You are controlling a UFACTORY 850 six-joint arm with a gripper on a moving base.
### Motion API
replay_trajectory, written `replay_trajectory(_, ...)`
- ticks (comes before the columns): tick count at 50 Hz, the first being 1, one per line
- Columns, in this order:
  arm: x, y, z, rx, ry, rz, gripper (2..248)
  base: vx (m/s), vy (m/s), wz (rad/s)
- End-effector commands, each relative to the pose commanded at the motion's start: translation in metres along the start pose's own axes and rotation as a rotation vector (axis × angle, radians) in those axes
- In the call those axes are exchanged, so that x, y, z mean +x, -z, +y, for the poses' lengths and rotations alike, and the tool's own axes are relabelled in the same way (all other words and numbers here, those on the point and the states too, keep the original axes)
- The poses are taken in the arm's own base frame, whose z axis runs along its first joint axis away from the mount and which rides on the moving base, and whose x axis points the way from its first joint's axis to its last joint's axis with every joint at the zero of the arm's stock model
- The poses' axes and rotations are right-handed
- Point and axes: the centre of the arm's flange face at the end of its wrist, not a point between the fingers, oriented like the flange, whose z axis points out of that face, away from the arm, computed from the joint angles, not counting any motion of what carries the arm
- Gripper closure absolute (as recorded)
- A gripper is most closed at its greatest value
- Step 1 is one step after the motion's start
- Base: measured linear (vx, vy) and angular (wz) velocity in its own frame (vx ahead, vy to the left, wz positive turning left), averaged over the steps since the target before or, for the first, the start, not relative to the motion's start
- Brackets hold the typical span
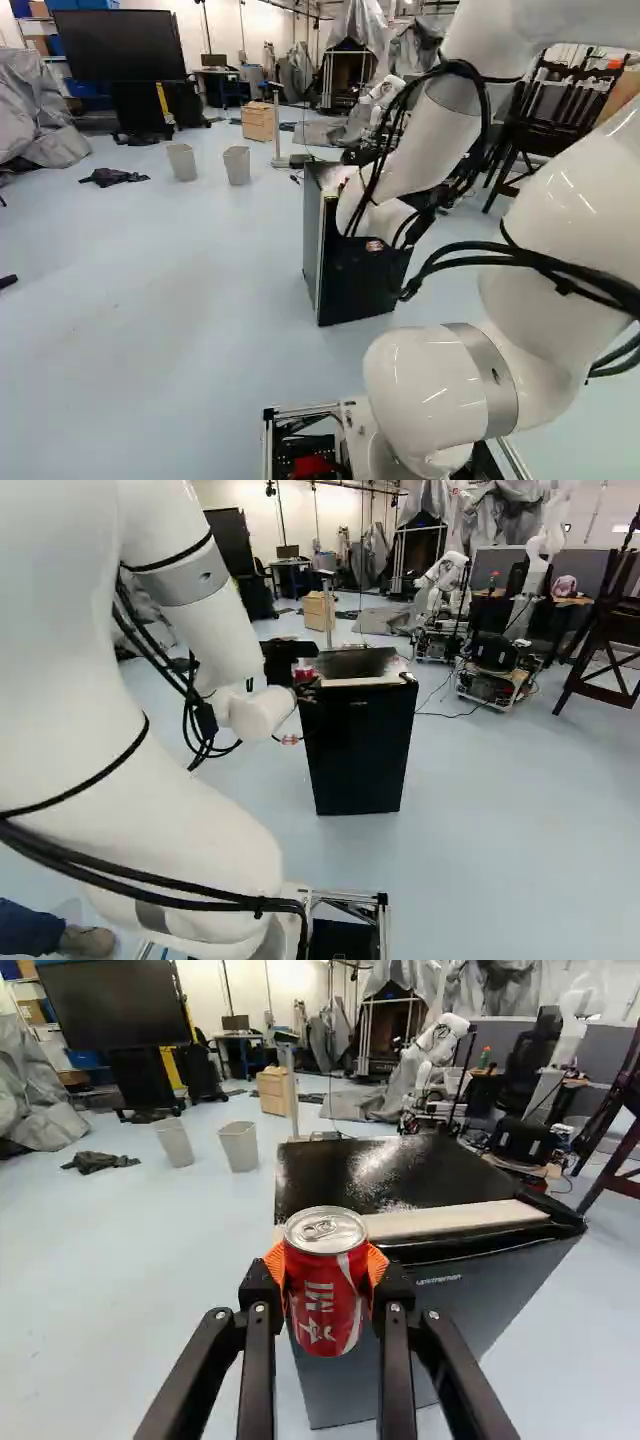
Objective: Grab a drink from the fridge
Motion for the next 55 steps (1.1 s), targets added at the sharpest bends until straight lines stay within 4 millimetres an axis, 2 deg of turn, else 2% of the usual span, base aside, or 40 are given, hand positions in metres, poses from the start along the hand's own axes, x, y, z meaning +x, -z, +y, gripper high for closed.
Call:
replay_trajectory(27,-0.03,0.049,-0.004,0.019,0.012,-0.049,153,0.0,0.0,0.0)
replay_trajectory(55,-0.044,0.069,-0.006,0.027,0.017,-0.07,153,0.0,0.0,0.0)
